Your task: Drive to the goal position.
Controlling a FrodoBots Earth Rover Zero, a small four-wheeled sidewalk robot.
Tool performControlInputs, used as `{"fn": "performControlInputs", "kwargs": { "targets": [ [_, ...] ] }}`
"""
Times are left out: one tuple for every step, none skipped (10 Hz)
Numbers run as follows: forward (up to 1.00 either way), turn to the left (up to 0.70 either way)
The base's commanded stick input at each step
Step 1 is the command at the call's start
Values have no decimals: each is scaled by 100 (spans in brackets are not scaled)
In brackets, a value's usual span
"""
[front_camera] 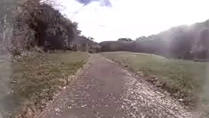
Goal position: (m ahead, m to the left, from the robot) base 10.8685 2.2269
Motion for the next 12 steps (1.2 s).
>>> {"fn": "performControlInputs", "kwargs": {
  "targets": [
    [30, 0],
    [30, 0],
    [30, 0],
    [30, 0],
    [30, 0],
    [30, 0],
    [30, 0],
    [30, 0],
    [30, 0],
    [30, 0],
    [30, 0],
    [30, 0]
  ]
}}
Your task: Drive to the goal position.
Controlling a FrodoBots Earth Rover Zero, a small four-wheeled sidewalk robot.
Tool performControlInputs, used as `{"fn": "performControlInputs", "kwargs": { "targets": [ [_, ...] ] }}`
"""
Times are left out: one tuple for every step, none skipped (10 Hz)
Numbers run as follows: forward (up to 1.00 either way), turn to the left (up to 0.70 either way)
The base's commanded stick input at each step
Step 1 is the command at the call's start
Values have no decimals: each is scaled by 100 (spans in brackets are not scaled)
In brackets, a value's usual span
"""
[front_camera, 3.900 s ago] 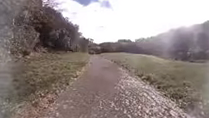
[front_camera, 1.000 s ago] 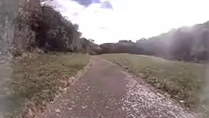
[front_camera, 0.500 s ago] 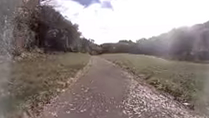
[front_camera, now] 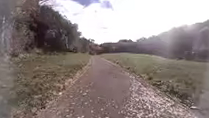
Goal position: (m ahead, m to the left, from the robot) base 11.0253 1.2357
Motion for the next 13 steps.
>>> {"fn": "performControlInputs", "kwargs": {
  "targets": [
    [30, 0],
    [30, 0],
    [30, 0],
    [30, 0],
    [30, 0],
    [30, 0],
    [30, 0],
    [30, 0],
    [30, 0],
    [30, 0],
    [30, 0],
    [30, 0],
    [30, 0]
  ]
}}
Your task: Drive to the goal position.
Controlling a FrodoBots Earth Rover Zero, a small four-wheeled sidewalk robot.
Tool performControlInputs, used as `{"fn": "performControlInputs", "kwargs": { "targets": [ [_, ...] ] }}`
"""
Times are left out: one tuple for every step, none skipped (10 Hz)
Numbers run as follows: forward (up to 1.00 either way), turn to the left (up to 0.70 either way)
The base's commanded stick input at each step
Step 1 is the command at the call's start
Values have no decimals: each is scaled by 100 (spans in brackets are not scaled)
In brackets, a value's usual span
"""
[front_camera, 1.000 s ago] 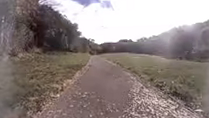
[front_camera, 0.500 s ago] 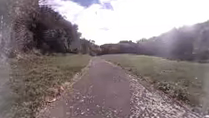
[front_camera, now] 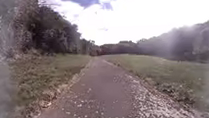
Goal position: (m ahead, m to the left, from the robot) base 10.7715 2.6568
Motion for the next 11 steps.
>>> {"fn": "performControlInputs", "kwargs": {
  "targets": [
    [30, 0],
    [30, 0],
    [30, 0],
    [30, 0],
    [30, 0],
    [30, 0],
    [30, 0],
    [30, 0],
    [30, 0],
    [30, 0],
    [30, 0]
  ]
}}
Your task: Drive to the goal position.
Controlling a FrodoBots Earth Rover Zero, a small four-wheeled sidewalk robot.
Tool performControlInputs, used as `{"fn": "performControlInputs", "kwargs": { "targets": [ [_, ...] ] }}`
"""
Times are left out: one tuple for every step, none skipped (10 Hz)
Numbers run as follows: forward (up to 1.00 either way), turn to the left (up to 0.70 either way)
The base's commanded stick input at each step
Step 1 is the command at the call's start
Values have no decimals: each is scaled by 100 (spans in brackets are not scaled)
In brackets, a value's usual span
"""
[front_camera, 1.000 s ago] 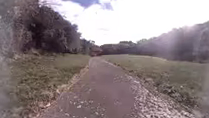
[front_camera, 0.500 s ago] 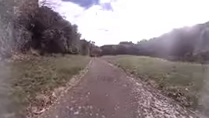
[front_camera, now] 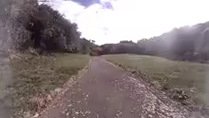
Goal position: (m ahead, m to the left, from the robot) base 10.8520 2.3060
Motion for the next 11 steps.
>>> {"fn": "performControlInputs", "kwargs": {
  "targets": [
    [30, 0],
    [30, 0],
    [30, 0],
    [30, 0],
    [30, 0],
    [30, 0],
    [30, 0],
    [30, 0],
    [30, 0],
    [30, 0],
    [30, 0]
  ]
}}
